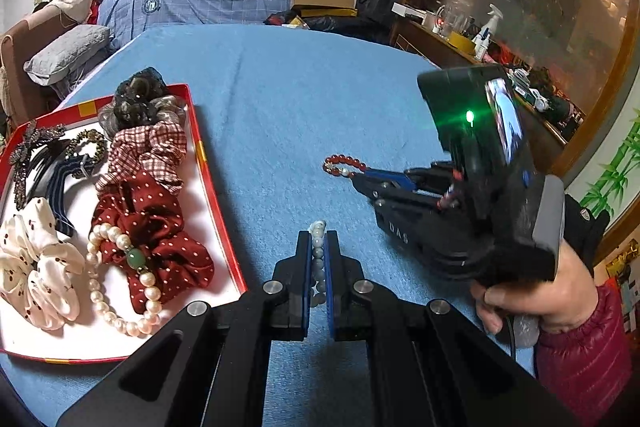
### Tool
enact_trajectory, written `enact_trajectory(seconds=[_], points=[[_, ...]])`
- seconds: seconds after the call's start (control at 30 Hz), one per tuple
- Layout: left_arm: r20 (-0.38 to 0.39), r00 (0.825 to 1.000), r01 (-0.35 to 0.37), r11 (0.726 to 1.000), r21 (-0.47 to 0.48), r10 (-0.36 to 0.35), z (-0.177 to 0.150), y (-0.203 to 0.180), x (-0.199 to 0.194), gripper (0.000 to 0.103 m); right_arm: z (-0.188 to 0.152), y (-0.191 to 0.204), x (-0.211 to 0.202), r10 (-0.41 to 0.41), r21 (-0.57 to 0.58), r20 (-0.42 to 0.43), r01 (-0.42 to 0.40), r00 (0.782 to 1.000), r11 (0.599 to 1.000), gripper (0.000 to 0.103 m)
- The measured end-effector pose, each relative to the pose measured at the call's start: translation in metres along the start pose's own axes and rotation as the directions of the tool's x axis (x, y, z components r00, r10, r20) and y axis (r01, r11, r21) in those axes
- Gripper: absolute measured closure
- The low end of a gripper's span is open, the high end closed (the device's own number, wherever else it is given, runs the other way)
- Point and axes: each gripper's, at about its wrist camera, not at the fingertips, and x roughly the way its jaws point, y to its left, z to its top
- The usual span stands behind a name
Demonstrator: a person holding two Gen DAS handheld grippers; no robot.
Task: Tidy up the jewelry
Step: 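Carry both bracelets with the left and right tools over the tray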
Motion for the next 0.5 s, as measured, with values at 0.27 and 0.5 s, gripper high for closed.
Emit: enact_trajectory(seconds=[0.27,0.5], points=[[0.055,0.998,-0.038,0.999,-0.014,0.039,0.007,0.008,-0.018,0.098,-0.002,-0.025,-0.016,0.154,0.178,0.057,-0.162,0.986,0.971,0.096],[0.122,0.986,-0.107,0.994,-0.026,0.11,0.011,0.02,-0.04,0.098,-0.001,-0.029,-0.029,0.204,0.223,0.12,-0.227,0.972,0.948,0.096]])
